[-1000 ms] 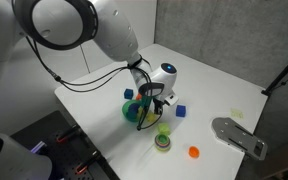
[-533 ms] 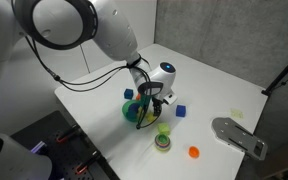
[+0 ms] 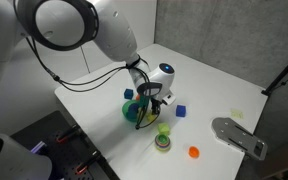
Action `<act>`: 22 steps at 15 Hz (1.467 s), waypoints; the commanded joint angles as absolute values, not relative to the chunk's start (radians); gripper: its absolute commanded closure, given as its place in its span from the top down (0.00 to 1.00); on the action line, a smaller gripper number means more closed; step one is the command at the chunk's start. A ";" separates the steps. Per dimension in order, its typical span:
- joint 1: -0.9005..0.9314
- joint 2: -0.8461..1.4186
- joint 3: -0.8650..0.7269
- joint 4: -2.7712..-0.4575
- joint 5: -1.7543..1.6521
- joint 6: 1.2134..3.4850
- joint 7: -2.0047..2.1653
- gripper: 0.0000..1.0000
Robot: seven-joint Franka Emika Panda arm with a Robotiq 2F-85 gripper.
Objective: Put the round yellow toy in the bowl
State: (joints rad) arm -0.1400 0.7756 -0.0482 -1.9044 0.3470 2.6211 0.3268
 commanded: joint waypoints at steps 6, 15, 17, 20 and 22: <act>-0.147 0.733 -0.039 -1.916 0.359 2.612 0.307 0.02; -0.108 0.571 -0.004 -2.017 0.361 2.680 0.277 0.03; -0.117 0.528 0.015 -2.048 0.371 2.667 0.255 0.03; -0.122 0.455 0.034 -2.098 0.379 2.653 0.229 0.03; -0.117 0.414 0.031 -2.126 0.373 2.624 0.224 0.03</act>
